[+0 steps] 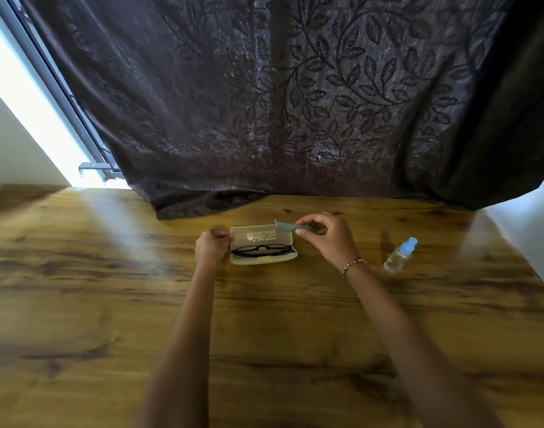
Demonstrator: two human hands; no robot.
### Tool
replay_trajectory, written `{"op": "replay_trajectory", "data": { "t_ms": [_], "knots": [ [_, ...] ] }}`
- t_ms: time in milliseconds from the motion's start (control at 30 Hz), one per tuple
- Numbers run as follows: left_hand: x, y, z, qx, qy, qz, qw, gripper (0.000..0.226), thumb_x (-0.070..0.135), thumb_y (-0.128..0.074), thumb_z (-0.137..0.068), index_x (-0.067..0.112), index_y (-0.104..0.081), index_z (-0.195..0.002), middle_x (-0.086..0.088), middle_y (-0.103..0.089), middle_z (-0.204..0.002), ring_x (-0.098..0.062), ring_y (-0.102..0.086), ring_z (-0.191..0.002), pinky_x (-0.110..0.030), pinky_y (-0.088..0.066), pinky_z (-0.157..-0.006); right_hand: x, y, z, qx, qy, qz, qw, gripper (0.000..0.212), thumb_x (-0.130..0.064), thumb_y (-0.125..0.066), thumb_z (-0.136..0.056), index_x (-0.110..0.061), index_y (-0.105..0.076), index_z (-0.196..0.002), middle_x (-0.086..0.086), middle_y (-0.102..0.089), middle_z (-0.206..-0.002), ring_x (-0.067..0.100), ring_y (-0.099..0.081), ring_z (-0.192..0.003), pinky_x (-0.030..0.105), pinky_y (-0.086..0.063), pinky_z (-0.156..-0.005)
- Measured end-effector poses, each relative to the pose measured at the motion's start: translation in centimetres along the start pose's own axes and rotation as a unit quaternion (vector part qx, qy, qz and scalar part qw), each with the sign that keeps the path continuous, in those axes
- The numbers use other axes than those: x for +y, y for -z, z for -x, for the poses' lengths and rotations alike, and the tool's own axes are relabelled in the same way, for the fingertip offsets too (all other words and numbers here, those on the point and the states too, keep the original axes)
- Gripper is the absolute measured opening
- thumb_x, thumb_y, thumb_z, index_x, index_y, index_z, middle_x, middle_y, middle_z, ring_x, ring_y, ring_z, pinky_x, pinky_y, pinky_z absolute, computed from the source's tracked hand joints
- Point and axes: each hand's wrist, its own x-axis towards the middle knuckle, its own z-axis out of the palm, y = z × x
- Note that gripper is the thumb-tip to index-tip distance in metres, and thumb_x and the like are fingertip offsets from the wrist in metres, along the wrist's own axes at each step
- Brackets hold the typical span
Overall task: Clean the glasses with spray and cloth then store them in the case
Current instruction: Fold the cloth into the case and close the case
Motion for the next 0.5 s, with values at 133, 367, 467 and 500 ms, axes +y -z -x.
{"op": "replay_trajectory", "data": {
  "t_ms": [133, 367, 467, 500],
  "knots": [
    [-0.6, -0.3, 1.3, -0.001, -0.072, 0.016, 0.997, 0.012, 0.022, -0.063, -0.090, 0.015, -0.065, -0.098, -0.003, -0.067, -0.094, -0.019, -0.065, -0.081, -0.038, -0.057, -0.078, 0.3, -0.3, 0.2, -0.021, -0.010, -0.003, 1.000, 0.012, -0.017, -0.074, -0.080, -0.018, -0.071, -0.092, -0.003, -0.068, -0.092, 0.007, -0.059, -0.083, 0.008, -0.047, -0.070],
    [-1.5, -0.7, 3.0, 0.005, -0.132, 0.033, 0.991, 0.013, 0.024, -0.063, -0.090, 0.015, -0.065, -0.100, 0.003, -0.067, -0.084, -0.010, -0.060, -0.066, -0.022, -0.052, -0.060, 0.8, -2.6, 1.2, -0.052, -0.020, 0.038, 0.998, 0.010, -0.019, -0.077, -0.077, -0.017, -0.074, -0.086, 0.000, -0.064, -0.087, 0.012, -0.058, -0.076, 0.021, -0.049, -0.069],
    [-1.8, -0.7, 3.4, 0.008, -0.137, 0.050, 0.989, 0.011, 0.023, -0.062, -0.090, 0.017, -0.064, -0.099, 0.003, -0.066, -0.079, -0.010, -0.060, -0.065, -0.020, -0.052, -0.058, 1.1, -3.7, 1.4, -0.073, -0.029, 0.058, 0.995, 0.011, -0.022, -0.077, -0.077, -0.017, -0.075, -0.087, -0.003, -0.061, -0.085, 0.006, -0.052, -0.069, 0.018, -0.043, -0.063],
    [-1.8, -0.7, 3.5, 0.009, -0.138, 0.054, 0.989, 0.009, 0.022, -0.062, -0.090, 0.017, -0.064, -0.098, 0.003, -0.066, -0.079, -0.011, -0.060, -0.066, -0.022, -0.054, -0.059, 1.2, -4.1, 1.4, -0.079, -0.028, 0.064, 0.994, 0.011, -0.022, -0.077, -0.077, -0.017, -0.075, -0.087, -0.004, -0.060, -0.084, 0.006, -0.051, -0.070, 0.017, -0.041, -0.063]
  ]
}}
